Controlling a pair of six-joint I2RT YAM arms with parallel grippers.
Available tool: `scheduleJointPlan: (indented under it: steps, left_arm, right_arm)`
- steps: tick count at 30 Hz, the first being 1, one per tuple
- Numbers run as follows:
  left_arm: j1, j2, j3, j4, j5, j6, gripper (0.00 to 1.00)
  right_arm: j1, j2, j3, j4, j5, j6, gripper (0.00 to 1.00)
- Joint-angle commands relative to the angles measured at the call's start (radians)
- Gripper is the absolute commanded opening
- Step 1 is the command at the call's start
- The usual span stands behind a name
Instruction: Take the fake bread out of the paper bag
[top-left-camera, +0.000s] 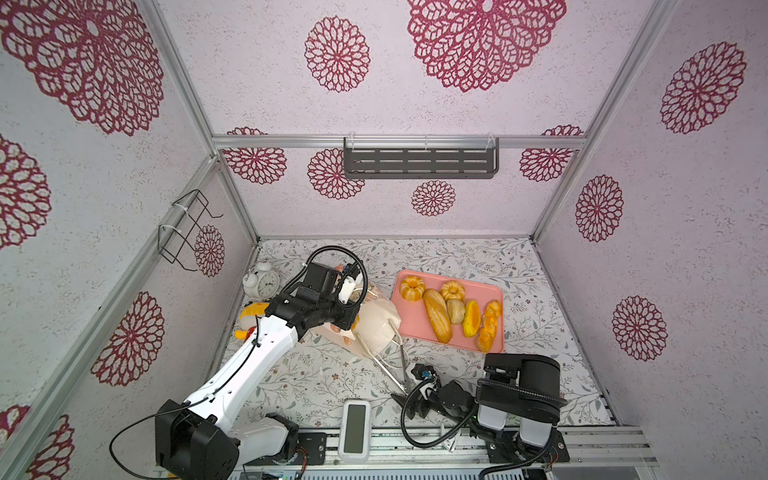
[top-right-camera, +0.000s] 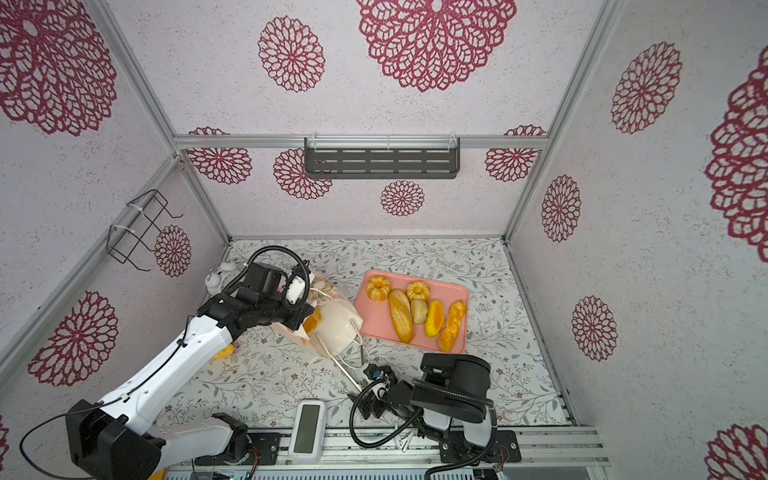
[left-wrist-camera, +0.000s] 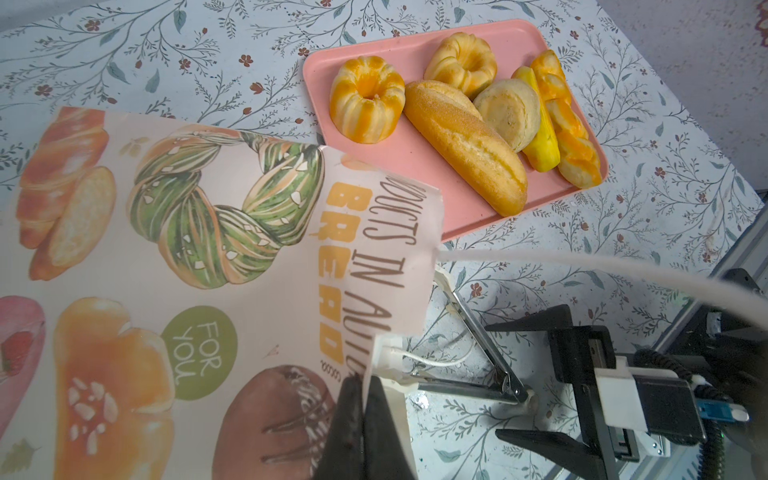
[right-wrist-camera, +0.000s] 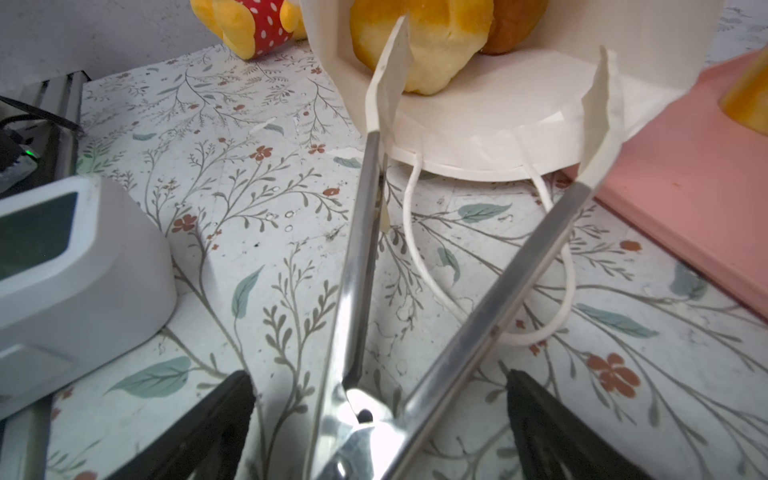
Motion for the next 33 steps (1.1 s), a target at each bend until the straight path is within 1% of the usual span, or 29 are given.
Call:
scheduleJointPlan:
  steps: [1, 6, 12, 15, 19, 25, 28, 31, 33]
  left_arm:
    - [-0.005, -0.001, -0.003, 0.008, 0.008, 0.006, 0.00]
    - [-0.006, 0.021, 0.008, 0.009, 0.018, 0.003, 0.00]
    - [-0.008, 0.024, 0.025, -0.004, 0.015, 0.011, 0.00]
    - [-0.007, 0.024, 0.029, -0.009, 0.013, 0.012, 0.00]
    - [-0.010, 0.026, 0.032, -0.010, 0.012, 0.007, 0.00]
    - [-0.018, 0.029, 0.033, -0.010, 0.009, 0.002, 0.00]
    - [-0.021, 0.022, 0.034, -0.015, 0.001, 0.003, 0.00]
    - [-0.022, 0.012, 0.032, -0.018, -0.005, 0.005, 0.00]
    - [-0.022, 0.007, 0.028, -0.018, -0.006, 0.006, 0.00]
  right_arm:
    - [-0.014, 0.032, 0.037, 0.059, -0.032, 0.018, 0.97]
    - [-0.016, 0.090, 0.107, -0.006, 0.028, -0.007, 0.94]
    - [-0.015, 0.163, 0.163, 0.005, 0.080, -0.028, 0.89]
    - [-0.014, 0.178, 0.173, 0.014, 0.099, -0.033, 0.88]
    - [-0.014, 0.162, 0.156, 0.032, 0.119, -0.049, 0.83]
    - [-0.014, 0.057, 0.092, 0.028, 0.105, -0.080, 0.69]
    - [-0.014, -0.034, 0.064, -0.022, 0.086, -0.091, 0.61]
    - [-0.014, -0.159, 0.073, -0.179, 0.053, -0.097, 0.52]
    - [-0.014, -0.242, 0.106, -0.325, 0.024, -0.099, 0.46]
